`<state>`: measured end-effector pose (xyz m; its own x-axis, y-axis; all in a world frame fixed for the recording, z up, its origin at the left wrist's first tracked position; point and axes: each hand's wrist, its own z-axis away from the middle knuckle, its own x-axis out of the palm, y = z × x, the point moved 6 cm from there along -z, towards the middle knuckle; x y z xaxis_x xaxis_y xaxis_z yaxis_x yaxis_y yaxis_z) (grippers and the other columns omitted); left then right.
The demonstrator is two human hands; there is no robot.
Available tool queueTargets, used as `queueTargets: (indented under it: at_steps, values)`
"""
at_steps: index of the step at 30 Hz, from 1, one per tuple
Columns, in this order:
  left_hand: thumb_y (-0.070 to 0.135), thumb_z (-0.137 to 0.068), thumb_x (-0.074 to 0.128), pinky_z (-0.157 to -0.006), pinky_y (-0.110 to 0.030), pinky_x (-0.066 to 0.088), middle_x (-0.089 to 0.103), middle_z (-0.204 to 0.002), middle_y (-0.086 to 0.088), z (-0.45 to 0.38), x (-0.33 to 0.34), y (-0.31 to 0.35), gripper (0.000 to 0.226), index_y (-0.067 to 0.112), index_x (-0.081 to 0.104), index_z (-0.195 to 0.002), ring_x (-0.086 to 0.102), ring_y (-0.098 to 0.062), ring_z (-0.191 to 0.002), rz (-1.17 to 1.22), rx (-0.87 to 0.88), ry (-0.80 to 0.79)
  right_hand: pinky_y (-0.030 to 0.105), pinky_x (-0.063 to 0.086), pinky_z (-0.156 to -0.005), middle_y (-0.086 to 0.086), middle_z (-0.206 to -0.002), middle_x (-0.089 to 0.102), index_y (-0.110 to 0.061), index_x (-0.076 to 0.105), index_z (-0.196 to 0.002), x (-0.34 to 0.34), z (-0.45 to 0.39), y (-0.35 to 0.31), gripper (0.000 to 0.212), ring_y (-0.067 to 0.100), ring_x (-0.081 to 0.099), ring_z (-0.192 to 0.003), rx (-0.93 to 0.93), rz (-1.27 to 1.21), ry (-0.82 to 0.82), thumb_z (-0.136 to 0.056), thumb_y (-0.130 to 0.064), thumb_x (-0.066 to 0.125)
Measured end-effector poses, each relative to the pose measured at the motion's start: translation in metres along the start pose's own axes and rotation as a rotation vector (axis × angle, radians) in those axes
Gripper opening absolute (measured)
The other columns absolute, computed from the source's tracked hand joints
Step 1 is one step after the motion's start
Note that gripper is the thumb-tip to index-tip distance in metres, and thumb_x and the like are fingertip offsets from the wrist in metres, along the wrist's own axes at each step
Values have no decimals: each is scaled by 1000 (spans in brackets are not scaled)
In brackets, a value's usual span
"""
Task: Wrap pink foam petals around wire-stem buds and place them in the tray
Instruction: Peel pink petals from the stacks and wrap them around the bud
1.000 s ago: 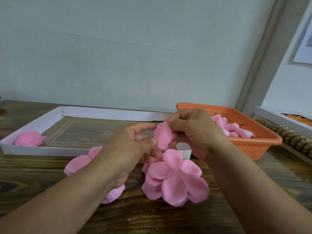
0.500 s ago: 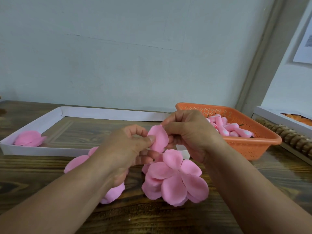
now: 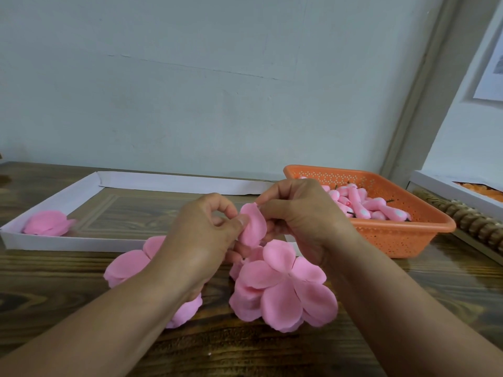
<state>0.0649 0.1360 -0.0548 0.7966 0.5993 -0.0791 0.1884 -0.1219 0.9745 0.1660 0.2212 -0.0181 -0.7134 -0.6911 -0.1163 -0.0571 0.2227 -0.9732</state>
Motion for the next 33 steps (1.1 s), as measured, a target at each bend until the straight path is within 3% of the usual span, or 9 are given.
queueTargets:
  at_steps: [6, 13, 18, 22, 26, 33]
  values:
    - [6, -89, 61, -47, -19, 51, 70, -60, -4, 2, 2, 3, 23, 20, 68, -73, 65, -11, -50, 28, 17, 4, 21, 50, -42, 12, -51, 55, 4, 59, -67, -5, 0, 0, 17, 14, 51, -39, -3, -21, 58, -80, 14, 57]
    - [6, -91, 58, -51, -20, 53, 74, -71, -4, 9, 14, -1, 18, 16, 71, -98, 63, -10, -53, 212, -134, -111, 21, 49, -41, 7, -45, 56, 4, 58, -66, -4, 0, 0, 17, 14, 51, -37, -17, -24, 55, -80, 15, 57]
    - [9, -90, 58, -59, -22, 57, 75, -86, -12, 12, 18, -5, 19, 10, 70, -104, 69, -18, -67, 300, -225, -175, 20, 48, -41, 5, -44, 56, 4, 58, -65, -5, -1, 1, 18, 13, 51, -37, -28, -3, 52, -80, 15, 57]
    - [10, -87, 59, -56, -20, 56, 75, -86, -12, 13, 21, -9, 18, 9, 70, -102, 69, -17, -68, 366, -285, -220, 20, 48, -42, 6, -45, 56, 4, 59, -66, -5, -1, 2, 16, 13, 50, -38, -19, 12, 40, -80, 13, 57]
    - [10, -80, 62, -49, -18, 52, 74, -78, -11, 11, 20, -8, 17, 9, 72, -93, 67, -13, -57, 418, -308, -238, 21, 48, -43, 7, -49, 56, 2, 60, -72, -3, 0, 1, 13, 13, 52, -41, 21, -54, -29, -81, 10, 58]
    - [17, -64, 63, -47, -16, 50, 73, -75, -10, 8, 16, -2, 21, 10, 78, -77, 64, -10, -53, 480, -333, -294, 24, 50, -43, 11, -61, 55, 0, 59, -81, -5, -3, -1, 21, 15, 52, -41, 72, -298, -79, -87, 10, 41]
